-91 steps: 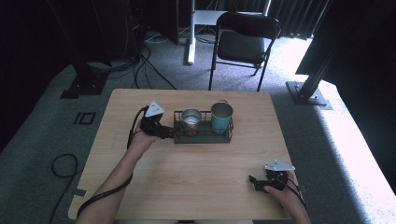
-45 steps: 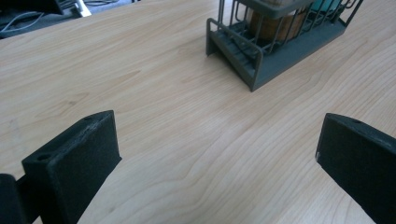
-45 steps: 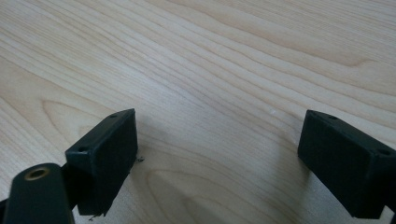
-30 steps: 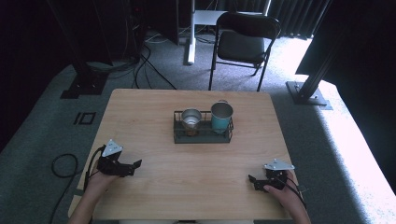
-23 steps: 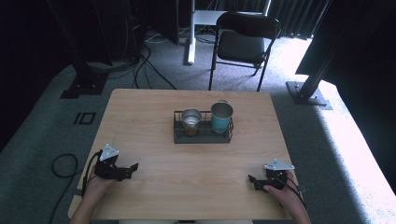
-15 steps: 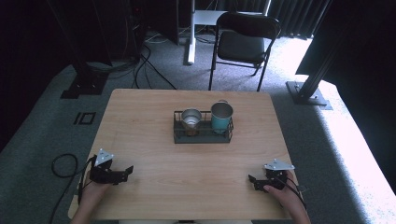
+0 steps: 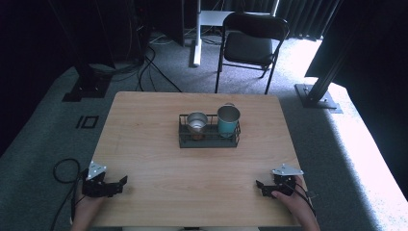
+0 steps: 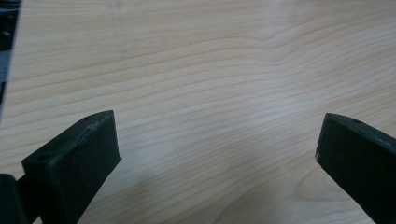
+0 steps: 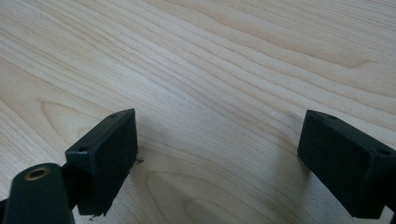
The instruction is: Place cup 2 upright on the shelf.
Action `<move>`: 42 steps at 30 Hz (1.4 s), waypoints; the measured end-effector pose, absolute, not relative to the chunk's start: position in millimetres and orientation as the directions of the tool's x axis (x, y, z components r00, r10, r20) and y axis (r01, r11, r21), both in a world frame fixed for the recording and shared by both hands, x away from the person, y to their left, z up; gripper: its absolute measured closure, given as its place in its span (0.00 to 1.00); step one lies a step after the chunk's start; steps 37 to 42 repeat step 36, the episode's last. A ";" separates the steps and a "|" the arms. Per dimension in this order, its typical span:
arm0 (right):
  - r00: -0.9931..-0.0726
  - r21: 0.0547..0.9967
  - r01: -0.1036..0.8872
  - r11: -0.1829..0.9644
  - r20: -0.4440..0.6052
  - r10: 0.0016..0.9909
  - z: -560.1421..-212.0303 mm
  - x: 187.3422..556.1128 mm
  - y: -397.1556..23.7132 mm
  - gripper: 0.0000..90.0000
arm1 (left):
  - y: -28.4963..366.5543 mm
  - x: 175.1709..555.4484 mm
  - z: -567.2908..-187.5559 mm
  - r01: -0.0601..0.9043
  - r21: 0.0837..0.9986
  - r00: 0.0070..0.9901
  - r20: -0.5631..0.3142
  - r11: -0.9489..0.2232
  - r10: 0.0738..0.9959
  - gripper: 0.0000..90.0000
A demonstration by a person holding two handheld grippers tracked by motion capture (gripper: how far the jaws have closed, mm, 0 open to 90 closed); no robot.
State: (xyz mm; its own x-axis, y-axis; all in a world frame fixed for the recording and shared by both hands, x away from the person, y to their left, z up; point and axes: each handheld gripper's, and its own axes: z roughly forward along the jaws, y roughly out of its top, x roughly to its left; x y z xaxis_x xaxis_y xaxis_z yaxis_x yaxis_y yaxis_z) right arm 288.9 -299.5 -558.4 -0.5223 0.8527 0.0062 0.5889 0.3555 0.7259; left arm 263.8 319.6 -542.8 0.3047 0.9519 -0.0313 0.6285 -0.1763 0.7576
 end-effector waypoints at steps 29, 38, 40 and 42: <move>-0.522 0.726 0.589 0.356 0.006 0.853 -558.5 288.9 -299.5 0.13 | 321.8 259.8 -554.8 0.676 0.726 0.153 0.030 -0.127 0.988 0.00; -0.522 0.726 0.589 0.355 0.006 0.853 -558.4 288.9 -299.5 0.13 | 322.2 261.0 -555.1 0.683 0.722 0.129 0.031 -0.112 0.991 0.00; -0.522 0.726 0.589 0.355 0.006 0.853 -558.4 288.9 -299.5 0.13 | 322.2 261.0 -555.1 0.683 0.722 0.129 0.031 -0.112 0.991 0.00; -0.522 0.726 0.589 0.355 0.006 0.853 -558.4 288.9 -299.5 0.13 | 322.2 261.0 -555.1 0.683 0.722 0.129 0.031 -0.112 0.991 0.00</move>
